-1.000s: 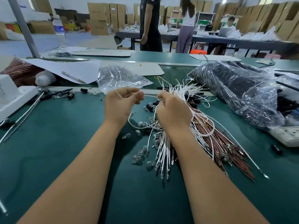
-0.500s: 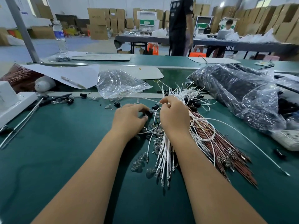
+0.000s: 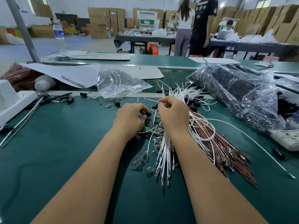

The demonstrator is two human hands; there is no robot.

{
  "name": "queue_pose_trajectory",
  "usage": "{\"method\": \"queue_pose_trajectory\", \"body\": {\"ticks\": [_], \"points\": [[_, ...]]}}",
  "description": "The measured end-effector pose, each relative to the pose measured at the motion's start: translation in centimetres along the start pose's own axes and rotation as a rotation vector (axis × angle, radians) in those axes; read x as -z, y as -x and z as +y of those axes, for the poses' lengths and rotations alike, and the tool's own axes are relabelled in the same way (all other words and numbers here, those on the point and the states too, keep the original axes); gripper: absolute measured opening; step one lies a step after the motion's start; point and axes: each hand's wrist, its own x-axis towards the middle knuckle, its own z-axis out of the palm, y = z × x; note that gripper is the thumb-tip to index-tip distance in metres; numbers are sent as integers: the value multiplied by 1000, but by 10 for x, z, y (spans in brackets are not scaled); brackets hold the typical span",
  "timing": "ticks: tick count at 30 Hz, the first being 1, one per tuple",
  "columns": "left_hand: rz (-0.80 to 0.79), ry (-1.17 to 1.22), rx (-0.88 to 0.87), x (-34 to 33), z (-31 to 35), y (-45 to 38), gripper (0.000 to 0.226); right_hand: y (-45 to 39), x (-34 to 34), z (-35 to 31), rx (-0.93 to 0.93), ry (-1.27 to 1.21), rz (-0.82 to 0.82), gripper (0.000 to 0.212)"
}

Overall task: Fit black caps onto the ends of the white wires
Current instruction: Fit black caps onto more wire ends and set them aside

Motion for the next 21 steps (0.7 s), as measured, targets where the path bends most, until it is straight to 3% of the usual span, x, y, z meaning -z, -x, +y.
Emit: {"method": "queue_pose_trajectory", "body": {"ticks": [11,16,21], "points": [[-19,61,-48,0,-1,5,14,0,-2,3,18,-34,-6,12],[192,369,77,7,-6,3,17,1,-2,2,58,-50,-23,12],[268,547,111,16,-11,3,24,2,-1,2,72,-44,-52,13]]}}
